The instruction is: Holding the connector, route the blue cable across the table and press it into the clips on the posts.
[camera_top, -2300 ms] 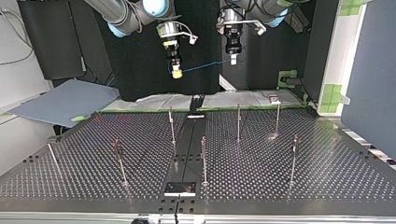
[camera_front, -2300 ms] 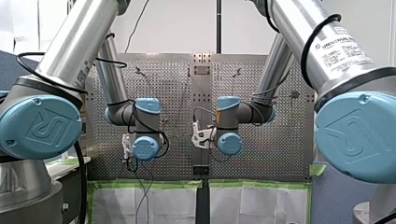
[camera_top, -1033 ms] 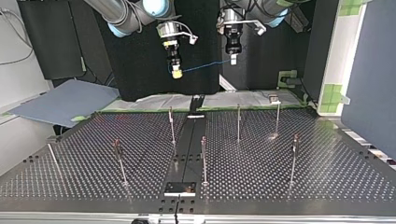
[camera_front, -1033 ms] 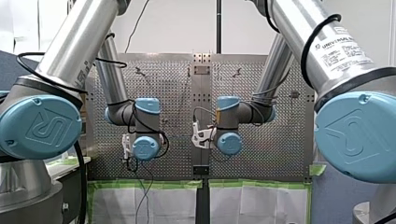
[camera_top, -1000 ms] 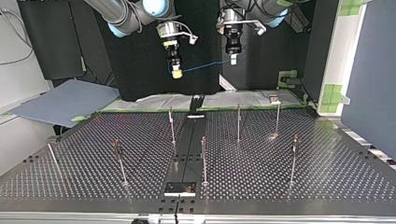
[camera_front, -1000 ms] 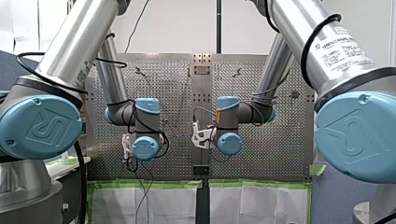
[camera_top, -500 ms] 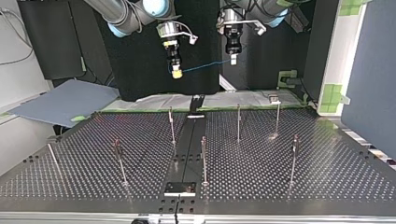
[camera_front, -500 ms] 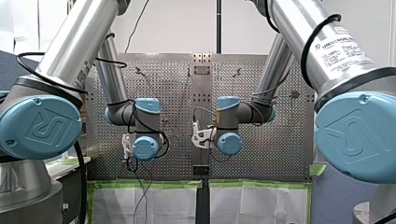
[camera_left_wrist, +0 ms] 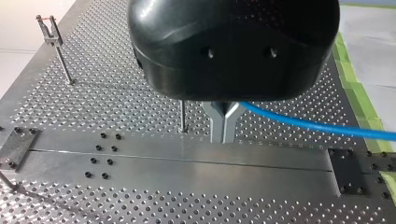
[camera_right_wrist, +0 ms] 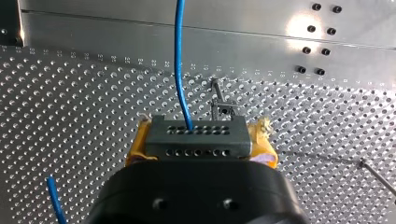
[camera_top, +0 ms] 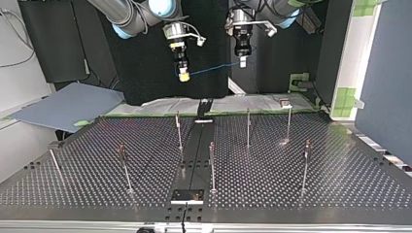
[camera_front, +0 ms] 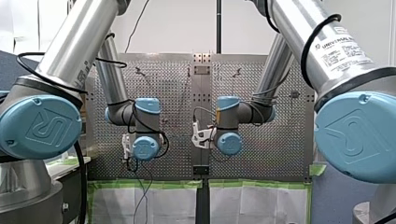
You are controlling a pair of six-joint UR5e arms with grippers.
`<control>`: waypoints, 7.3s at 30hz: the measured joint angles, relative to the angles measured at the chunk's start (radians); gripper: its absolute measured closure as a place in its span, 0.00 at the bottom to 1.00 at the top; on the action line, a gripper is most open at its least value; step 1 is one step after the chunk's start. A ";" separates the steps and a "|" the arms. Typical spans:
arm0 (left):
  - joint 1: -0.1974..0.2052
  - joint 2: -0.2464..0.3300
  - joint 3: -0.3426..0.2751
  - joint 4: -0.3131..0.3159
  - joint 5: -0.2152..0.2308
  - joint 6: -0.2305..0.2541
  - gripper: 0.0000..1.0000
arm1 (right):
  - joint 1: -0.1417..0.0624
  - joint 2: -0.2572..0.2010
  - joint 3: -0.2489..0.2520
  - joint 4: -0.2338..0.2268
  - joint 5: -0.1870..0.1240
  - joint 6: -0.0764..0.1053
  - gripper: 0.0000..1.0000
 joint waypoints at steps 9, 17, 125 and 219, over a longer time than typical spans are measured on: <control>0.000 0.000 0.000 0.000 0.000 0.000 1.00 | 0.000 0.000 0.000 0.000 0.000 0.000 1.00; 0.000 0.000 0.000 0.000 0.000 0.000 1.00 | 0.000 0.000 0.000 0.000 0.000 0.000 1.00; 0.074 0.160 0.059 -0.249 -0.117 0.008 1.00 | 0.061 -0.122 -0.262 0.393 -0.112 0.096 1.00; 0.512 0.477 0.400 -0.580 0.169 -0.092 1.00 | 0.096 0.043 -1.028 0.922 -0.252 0.223 1.00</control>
